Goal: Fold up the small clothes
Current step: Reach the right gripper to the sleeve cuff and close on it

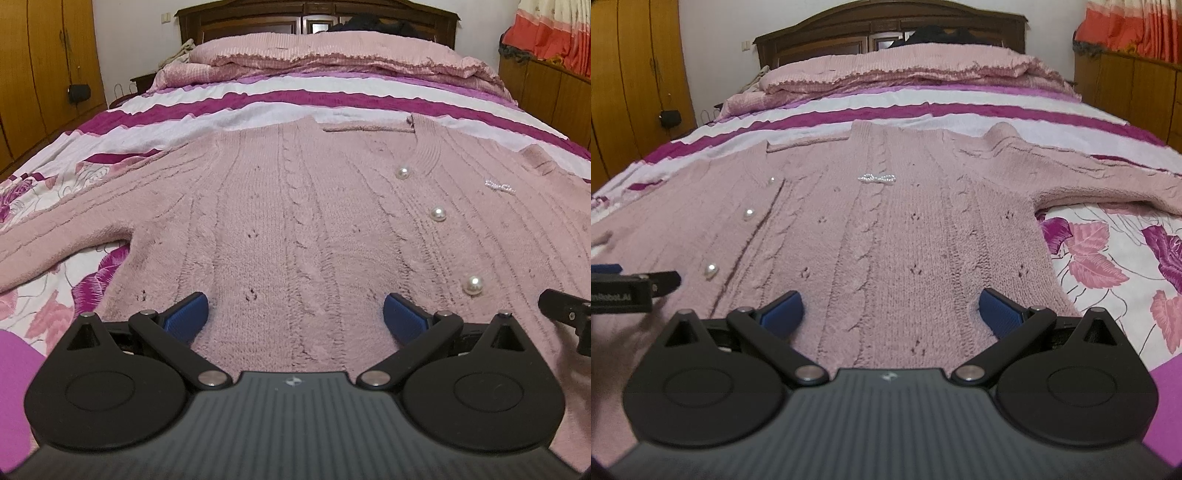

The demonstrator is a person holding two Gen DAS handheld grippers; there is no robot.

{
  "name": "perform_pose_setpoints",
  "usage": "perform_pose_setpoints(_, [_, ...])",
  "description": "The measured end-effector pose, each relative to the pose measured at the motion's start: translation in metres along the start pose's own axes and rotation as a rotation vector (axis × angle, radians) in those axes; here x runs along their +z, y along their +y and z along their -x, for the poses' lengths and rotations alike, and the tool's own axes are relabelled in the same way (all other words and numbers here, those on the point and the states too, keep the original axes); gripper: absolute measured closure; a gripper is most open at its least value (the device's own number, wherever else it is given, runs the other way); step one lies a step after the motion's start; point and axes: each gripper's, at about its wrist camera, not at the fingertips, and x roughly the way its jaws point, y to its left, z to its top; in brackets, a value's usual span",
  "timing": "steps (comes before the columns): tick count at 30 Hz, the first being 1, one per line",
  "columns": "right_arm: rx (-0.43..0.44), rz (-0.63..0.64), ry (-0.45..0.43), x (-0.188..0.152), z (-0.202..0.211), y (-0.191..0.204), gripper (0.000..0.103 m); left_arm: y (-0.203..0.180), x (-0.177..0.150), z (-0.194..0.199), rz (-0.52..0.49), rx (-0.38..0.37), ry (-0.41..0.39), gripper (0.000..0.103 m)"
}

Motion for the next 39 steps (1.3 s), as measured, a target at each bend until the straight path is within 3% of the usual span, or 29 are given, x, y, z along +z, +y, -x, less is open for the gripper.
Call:
perform_pose_setpoints(4, [0.083,-0.056,-0.006,0.017,0.015,-0.019,0.0,-0.002,0.01,0.019,-0.001,-0.03,-0.003,0.0])
perform_pose_setpoints(8, [0.078,-0.066,-0.075,0.04,0.032,-0.048,0.0,-0.007,0.02,0.036,-0.004,-0.043,-0.019,0.0])
perform_pose_setpoints(17, [-0.091,-0.246,-0.135,0.066,0.022,-0.162,0.0,-0.017,0.035,0.037,0.026,-0.059,0.01,0.0])
perform_pose_setpoints(25, [-0.202,-0.478,-0.128,0.054,-0.009,-0.255,0.0,-0.026,0.037,0.018,0.058,-0.024,0.089,0.0])
perform_pose_setpoints(33, [-0.202,-0.508,-0.209,0.064,-0.037,-0.3,0.001,-0.037,0.04,0.015,0.046,0.008,0.098,0.0])
perform_pose_setpoints(37, [-0.211,-0.554,-0.229,0.076,-0.046,-0.314,0.013,-0.041,0.039,0.018,0.026,0.015,0.101,0.0])
perform_pose_setpoints(39, [-0.224,-0.573,-0.221,0.082,-0.048,-0.322,0.053,-0.042,0.039,0.022,0.018,0.016,0.094,0.0])
